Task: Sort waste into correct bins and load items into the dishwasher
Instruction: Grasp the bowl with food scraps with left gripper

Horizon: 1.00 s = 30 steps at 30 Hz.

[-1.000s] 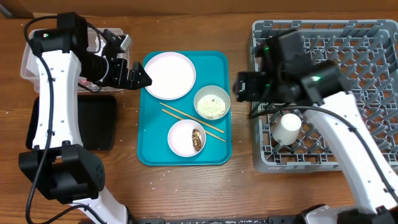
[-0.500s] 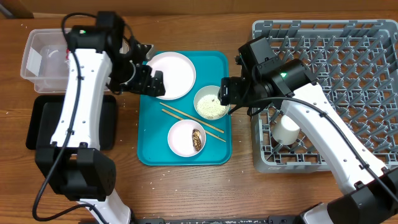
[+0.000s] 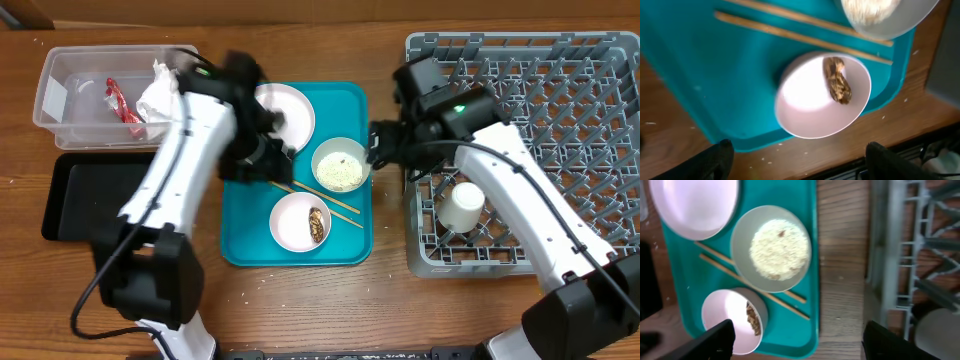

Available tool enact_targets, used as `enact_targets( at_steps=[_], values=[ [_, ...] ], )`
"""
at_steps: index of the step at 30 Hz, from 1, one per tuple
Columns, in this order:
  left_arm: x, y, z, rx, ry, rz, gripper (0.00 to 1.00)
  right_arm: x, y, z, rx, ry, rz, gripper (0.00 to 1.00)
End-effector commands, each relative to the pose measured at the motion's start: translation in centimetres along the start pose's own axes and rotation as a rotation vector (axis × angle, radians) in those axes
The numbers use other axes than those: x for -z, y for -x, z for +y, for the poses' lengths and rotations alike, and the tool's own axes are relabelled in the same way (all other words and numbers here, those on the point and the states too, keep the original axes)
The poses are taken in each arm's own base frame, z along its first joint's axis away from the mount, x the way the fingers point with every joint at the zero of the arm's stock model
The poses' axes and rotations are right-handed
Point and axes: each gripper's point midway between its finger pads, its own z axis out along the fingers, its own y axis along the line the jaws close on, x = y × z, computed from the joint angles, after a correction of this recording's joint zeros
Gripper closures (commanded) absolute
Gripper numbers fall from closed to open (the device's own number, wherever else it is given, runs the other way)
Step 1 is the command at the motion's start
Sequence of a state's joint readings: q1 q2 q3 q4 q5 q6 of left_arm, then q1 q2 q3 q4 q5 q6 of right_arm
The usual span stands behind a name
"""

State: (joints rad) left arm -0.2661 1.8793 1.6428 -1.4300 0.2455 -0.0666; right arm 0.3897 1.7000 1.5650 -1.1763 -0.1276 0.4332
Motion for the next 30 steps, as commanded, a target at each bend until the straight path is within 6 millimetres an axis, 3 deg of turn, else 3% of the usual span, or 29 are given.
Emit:
enact_targets(
  at_steps=[1,5,10,15,18,21,24,30],
  values=[
    [-2.2,-1.9,-0.7,0.073,0.053,0.051,0.17,0.4,1.0,-2.3,-0.038,-0.03,-0.01,0.15],
    [-2.3,-2.9,-2.1,0.053,0.081,0.003,0.21,0.7,1.3,-4.1,-0.058,-0.052,0.0,0.15],
    [-1.3,-4.4,-5.9,-0.125,0.101,-0.072,0.24,0.9,1.6,-5.6,-0.069,-0.065,0.004,0.15],
    [-5.3,-5.8,-9.0,-0.419,0.132,-0.048,0.35,1.0,1.7,-6.3,-0.074,-0.072,0.006,0.14],
    [-7.9,-6.0,-9.1,-0.462,0.161,-0.05,0.47,1.1,1.4,-6.4,-0.069,-0.076,0.017,0.15],
    [-9.5,-5.1,-8.3,-0.47,0.197,-0.071,0.46,1.1,1.2,-6.4,-0.061,-0.078,0.025,0.14],
    [-9.7,-3.3,-7.3,-0.459,0.244,-0.136,0.44,1.1,1.1,-6.5,-0.052,-0.081,0.031,0.14],
    [-9.6,-1.6,-8.4,-0.525,0.219,-0.205,0.47,1.1,1.0,-6.5,-0.053,-0.082,0.036,0.14]
  ],
)
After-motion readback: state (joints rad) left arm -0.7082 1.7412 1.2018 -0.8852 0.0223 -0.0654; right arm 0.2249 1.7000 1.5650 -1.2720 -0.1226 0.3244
